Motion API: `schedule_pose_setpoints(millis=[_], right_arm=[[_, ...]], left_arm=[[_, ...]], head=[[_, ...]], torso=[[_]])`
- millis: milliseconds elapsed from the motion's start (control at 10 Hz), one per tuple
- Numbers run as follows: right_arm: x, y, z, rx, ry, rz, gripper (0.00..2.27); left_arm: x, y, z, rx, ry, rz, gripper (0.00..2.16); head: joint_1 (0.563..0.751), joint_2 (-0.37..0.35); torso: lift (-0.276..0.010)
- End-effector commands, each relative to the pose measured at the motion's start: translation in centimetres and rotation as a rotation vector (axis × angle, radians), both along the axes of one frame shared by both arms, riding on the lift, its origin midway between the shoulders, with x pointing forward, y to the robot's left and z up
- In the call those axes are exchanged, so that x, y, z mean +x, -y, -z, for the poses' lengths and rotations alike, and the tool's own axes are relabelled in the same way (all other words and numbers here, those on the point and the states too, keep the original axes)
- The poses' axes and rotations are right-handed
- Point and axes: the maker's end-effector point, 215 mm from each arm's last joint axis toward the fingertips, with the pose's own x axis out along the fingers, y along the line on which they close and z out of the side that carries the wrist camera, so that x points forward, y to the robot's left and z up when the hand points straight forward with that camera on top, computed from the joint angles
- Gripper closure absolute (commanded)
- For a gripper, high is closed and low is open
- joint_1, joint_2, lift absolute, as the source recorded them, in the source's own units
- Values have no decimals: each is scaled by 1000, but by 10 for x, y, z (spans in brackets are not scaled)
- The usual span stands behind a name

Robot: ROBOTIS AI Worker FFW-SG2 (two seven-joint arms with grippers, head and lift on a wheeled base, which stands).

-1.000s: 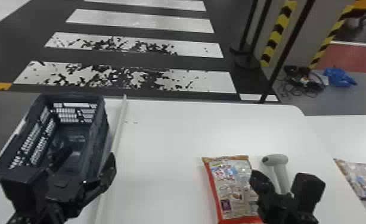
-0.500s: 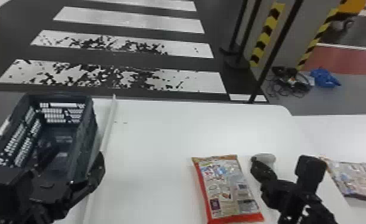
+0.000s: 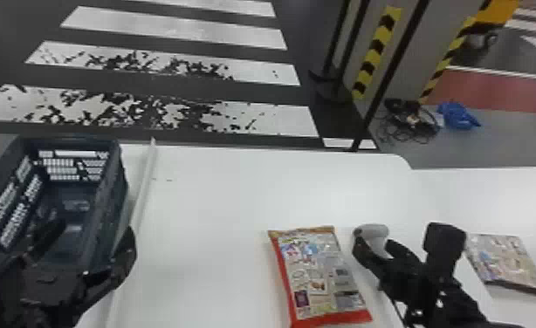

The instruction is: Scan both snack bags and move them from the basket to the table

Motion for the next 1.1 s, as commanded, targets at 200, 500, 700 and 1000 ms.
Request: schedule_pose_setpoints(millis=[200, 500, 700, 1000], right_arm=[[5, 23, 24, -18, -40, -19, 26], [15, 38, 43, -27, -78, -39, 80], [18, 47, 56, -45, -92, -40, 157], [22, 52, 62, -62, -97, -64, 1845]], left_arm=[[-1, -2, 3, 3, -5, -3, 53], [-1, -5, 4, 6, -8, -8, 53], [-1, -5, 5, 5, -9, -9, 53], [-1, -6, 6, 5, -11, -10, 53]], head=[[695, -229], [695, -248], [695, -256], [695, -269]], torso=[[-98], [-98], [-98], [-98]])
